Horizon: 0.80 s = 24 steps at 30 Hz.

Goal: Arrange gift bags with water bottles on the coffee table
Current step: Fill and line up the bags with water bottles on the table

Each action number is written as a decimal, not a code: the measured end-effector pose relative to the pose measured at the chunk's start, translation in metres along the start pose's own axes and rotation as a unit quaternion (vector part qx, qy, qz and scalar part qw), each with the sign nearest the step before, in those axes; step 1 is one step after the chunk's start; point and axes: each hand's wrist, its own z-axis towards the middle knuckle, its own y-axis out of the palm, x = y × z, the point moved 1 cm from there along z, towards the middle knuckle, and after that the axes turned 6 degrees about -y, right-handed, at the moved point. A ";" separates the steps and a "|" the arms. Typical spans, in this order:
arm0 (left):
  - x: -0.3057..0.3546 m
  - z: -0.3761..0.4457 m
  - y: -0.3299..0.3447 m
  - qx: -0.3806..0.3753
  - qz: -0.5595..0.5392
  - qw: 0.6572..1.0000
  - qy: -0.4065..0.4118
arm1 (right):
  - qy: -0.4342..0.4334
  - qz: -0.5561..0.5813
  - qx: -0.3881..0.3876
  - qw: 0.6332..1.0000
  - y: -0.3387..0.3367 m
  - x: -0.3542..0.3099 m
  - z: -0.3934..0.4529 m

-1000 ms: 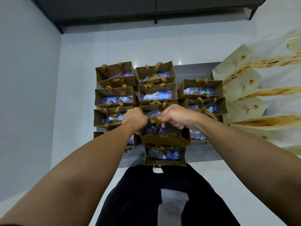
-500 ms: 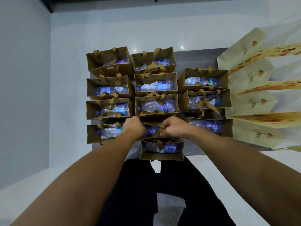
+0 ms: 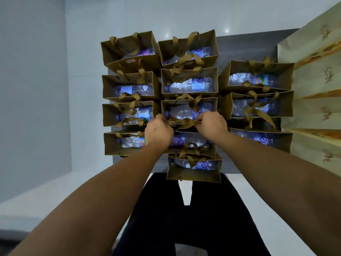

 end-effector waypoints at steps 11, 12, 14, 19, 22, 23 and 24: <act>0.012 0.041 0.009 -0.054 -0.060 0.991 -0.109 | -0.048 0.227 0.106 0.967 -0.012 0.004 0.009; 0.013 0.043 0.007 -0.055 -0.058 0.990 -0.116 | -0.035 0.239 0.112 0.964 -0.014 0.008 0.013; 0.013 0.050 0.007 -0.047 -0.031 0.992 -0.110 | 0.003 0.254 0.112 0.961 -0.016 0.015 0.020; 0.018 0.055 0.004 -0.025 0.043 0.997 -0.054 | 0.067 0.240 0.016 0.968 -0.016 0.009 0.041; 0.020 0.050 0.000 -0.024 0.053 0.998 -0.031 | 0.081 0.289 -0.019 0.954 -0.015 0.001 0.050; 0.020 0.049 -0.001 -0.021 0.056 0.998 -0.022 | 0.076 0.298 -0.015 0.951 -0.018 -0.001 0.049; 0.021 0.046 -0.003 -0.020 0.057 0.998 -0.015 | 0.073 0.302 -0.006 0.950 -0.020 -0.003 0.046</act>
